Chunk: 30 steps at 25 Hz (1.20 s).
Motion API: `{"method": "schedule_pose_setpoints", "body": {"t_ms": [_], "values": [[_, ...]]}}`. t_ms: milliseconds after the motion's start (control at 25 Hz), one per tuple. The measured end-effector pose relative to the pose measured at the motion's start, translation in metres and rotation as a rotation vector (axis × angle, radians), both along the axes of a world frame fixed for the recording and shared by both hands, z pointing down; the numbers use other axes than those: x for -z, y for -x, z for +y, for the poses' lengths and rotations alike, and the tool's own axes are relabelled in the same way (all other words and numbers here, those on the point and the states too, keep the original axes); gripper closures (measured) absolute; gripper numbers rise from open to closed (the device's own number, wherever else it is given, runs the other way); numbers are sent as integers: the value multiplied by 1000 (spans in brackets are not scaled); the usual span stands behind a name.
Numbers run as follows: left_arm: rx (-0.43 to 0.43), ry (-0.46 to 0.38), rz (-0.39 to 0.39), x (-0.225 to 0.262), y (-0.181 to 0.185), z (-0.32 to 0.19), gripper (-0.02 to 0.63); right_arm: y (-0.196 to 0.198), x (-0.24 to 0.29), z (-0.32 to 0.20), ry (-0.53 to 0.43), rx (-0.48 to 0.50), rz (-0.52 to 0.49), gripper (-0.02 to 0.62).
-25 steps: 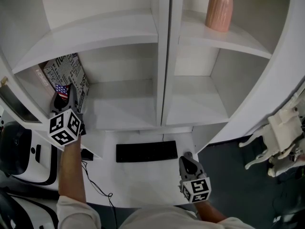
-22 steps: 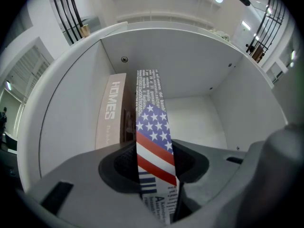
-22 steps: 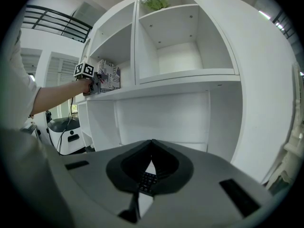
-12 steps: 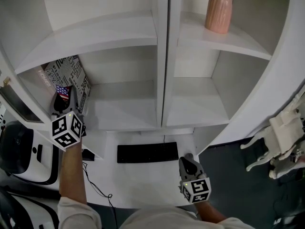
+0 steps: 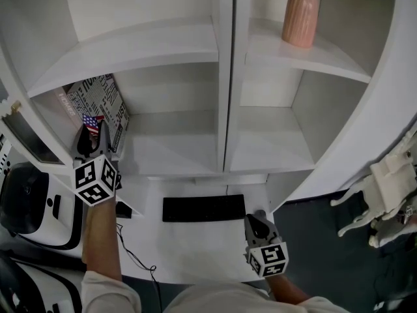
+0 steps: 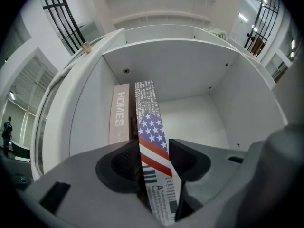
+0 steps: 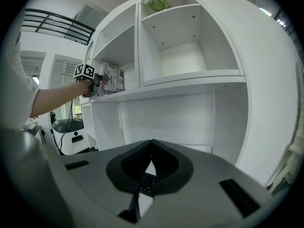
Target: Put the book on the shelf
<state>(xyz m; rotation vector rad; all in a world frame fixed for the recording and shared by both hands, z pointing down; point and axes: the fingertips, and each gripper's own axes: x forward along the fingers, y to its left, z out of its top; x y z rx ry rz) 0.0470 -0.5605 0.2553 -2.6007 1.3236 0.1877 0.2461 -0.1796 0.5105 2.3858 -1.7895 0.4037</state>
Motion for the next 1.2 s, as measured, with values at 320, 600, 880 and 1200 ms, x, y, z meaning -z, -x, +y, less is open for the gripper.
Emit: {"method": "schedule_pose_setpoints", "body": {"t_ms": [320,600,880,1200], "values": [[-5,13,-10,-5,16,21,420,11,5,2,-12,26,8,592],[-4,48,-4,-15,39,44,420,26,14,1,-30,68,20,592],[11,61,-17,-20,69,67,420,52,19,-7,-45,135,25,592],[52,94,-44,-36,110,89,420,83,23,-19,-54,223,28,592]]}}
